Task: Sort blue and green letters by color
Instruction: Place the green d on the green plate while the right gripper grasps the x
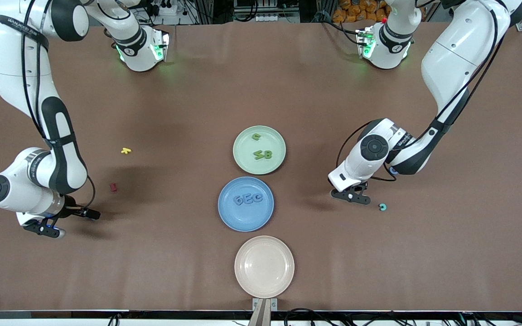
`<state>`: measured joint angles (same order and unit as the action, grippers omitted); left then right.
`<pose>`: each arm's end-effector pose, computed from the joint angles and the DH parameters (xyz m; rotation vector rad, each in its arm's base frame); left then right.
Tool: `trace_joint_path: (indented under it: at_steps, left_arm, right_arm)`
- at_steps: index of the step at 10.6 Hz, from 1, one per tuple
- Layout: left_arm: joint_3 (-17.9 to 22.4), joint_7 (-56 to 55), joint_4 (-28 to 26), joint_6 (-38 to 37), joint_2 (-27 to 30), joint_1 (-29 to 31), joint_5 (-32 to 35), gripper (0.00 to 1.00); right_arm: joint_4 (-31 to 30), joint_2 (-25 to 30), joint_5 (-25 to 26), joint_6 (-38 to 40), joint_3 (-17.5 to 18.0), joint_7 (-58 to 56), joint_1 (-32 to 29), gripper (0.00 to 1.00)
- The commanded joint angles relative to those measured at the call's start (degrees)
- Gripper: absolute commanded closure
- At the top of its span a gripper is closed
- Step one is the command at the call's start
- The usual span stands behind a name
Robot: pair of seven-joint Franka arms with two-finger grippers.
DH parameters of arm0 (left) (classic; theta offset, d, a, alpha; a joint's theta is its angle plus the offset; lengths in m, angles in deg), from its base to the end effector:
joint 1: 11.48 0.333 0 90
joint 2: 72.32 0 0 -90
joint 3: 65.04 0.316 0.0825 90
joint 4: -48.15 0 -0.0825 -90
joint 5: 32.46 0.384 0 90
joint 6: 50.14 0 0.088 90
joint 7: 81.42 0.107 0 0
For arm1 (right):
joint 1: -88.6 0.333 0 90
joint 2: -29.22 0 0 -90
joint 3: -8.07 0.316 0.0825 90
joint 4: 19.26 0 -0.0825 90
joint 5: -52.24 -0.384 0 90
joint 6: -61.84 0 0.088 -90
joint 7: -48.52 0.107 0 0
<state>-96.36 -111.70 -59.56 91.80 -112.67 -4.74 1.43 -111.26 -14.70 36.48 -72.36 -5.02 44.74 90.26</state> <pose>0.5816 -0.2502 0.1799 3.1128 -0.3991 0.0857 0.6831 -0.1135 0.1860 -3.0762 0.4098 -0.0037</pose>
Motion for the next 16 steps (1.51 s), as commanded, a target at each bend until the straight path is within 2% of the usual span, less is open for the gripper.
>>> trace_joint_path:
  at_steps: [1,2,4,5,6,7,8,10,11,12,16]
  left_arm:
    - [-0.15,0.59,1.1,-1.13,1.06,-1.98,1.09,1.0]
    - [-0.32,-0.03,1.88,-2.79,1.59,-3.04,0.3,1.0]
    - [-4.61,-5.01,3.63,-7.53,1.85,-4.19,-2.41,1.0]
    - [-4.8,-7.74,4.95,-9.29,1.86,-6.72,-3.21,1.0]
    - [-4.81,-10.99,6.44,-10.44,1.86,-10.31,-4.7,1.0]
    - [-4.81,-15.02,8.2,-12.02,1.77,-13.57,-5.93,1.0]
    - [-4.81,-18.63,9.69,-13.08,1.68,-16.3,-7.51,1.0]
    - [-4.72,-24.71,10.85,-13.53,1.68,-20.7,-10.68,1.0]
    - [-4.72,-26.91,11.29,-13.53,1.16,-22.63,-10.69,1.0]
    - [-4.37,-29.54,11.73,-13.53,0.89,-25.0,-10.69,1.0]
    - [-4.19,-35.44,12.17,-13.53,0.19,-27.13,-10.78,1.0]
  right_arm:
    - [1.39,-1.52,-1.64,-2.01,0.52,0.09,-0.6,0.0]
    - [1.21,-1.78,-1.64,-2.29,0.52,0.09,-0.69,0.0]
    - [1.21,-2.14,-1.73,-2.38,0.52,0.09,-0.6,0.02]
    - [1.12,-2.22,-1.64,-2.38,0.52,0.09,-0.6,0.02]
    - [1.12,-2.31,-1.64,-2.38,0.52,0.17,-0.6,0.09]
    - [0.69,-2.23,-1.64,-2.2,0.61,0.09,-0.51,0.58]
    - [0.6,-2.14,-1.64,-1.68,0.69,0.17,-0.43,0.87]
    - [0.07,-2.05,-1.73,-1.85,0.69,0.17,-0.51,0.93]
    - [0.07,-2.05,-1.73,-1.76,0.78,0.17,-0.51,1.0]
    - [0.07,-2.05,-1.73,-1.76,0.78,0.17,-0.51,1.0]
    - [0.77,-1.61,-1.72,-1.5,0.87,0.09,-0.25,1.0]
